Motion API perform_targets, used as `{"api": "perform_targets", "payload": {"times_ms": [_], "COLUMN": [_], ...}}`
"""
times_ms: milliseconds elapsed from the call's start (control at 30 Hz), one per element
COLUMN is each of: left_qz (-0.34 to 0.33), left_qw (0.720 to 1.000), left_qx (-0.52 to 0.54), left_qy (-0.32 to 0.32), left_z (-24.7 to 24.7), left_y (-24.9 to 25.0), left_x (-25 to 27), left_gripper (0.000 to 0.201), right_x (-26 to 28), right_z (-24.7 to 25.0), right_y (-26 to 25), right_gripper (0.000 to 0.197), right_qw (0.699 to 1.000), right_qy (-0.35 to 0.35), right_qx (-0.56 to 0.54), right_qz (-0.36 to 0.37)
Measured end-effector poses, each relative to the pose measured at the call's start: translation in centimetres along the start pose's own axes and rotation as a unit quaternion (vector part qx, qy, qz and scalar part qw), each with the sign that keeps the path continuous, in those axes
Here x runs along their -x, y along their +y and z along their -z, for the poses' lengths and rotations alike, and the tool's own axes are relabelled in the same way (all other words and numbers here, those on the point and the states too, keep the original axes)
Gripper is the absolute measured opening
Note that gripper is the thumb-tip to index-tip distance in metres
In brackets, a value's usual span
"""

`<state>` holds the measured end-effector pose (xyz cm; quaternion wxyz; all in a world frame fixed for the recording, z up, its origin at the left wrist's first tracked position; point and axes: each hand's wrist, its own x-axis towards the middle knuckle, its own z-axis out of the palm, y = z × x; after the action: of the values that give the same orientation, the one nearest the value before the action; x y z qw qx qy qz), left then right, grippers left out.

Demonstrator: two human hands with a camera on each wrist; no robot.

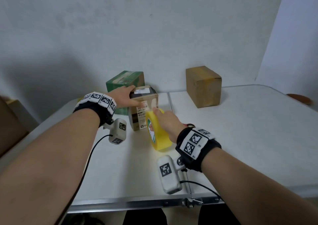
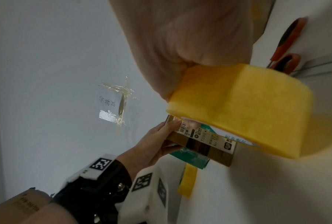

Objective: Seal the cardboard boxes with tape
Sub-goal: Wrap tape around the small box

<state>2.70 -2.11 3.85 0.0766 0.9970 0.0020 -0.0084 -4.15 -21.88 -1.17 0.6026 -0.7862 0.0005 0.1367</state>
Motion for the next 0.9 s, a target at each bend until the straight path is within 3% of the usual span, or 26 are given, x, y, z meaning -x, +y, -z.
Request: {"api": "perform_targets", "payload": {"times_ms": [367,467,533,633,733,900], "left_qz": [0.010,0.009,-0.001,-0.036,-0.041,-0.133], "left_qw": [0.998,0.999,0.999,0.998,0.998,0.984], "left_qx": [0.029,0.006,0.004,0.016,-0.018,-0.116], "left_qy": [-0.054,-0.053,-0.051,-0.056,-0.054,0.002], "left_z": [0.4,0.1,-0.1,0.0,0.4,0.0], "left_y": [0.1,-0.2,-0.4,-0.3,0.0,0.8], "left_x": [-0.5,-0.5,-0.4,0.0,0.1,0.1], "left_gripper": [0.106,0.114,0.115,0.100,0.077,0.077], "right_x": [-0.4,-0.4,-0.4,-2.0,-2.2,-1.7], "right_z": [0.4,0.5,0.2,-0.4,-0.4,0.1], "right_y": [-0.5,-0.1,0.0,0.7,0.7,0.7], "right_gripper": [0.076,0.073,0.084,0.102,0.100,0.100], "right_qw": [0.999,0.997,0.998,0.998,0.998,0.997], "right_qy": [-0.024,-0.016,-0.029,-0.028,-0.023,-0.038], "right_qx": [0.047,0.073,0.058,0.042,0.047,0.054], "right_qz": [0.013,0.018,0.020,0.030,0.032,0.027]}}
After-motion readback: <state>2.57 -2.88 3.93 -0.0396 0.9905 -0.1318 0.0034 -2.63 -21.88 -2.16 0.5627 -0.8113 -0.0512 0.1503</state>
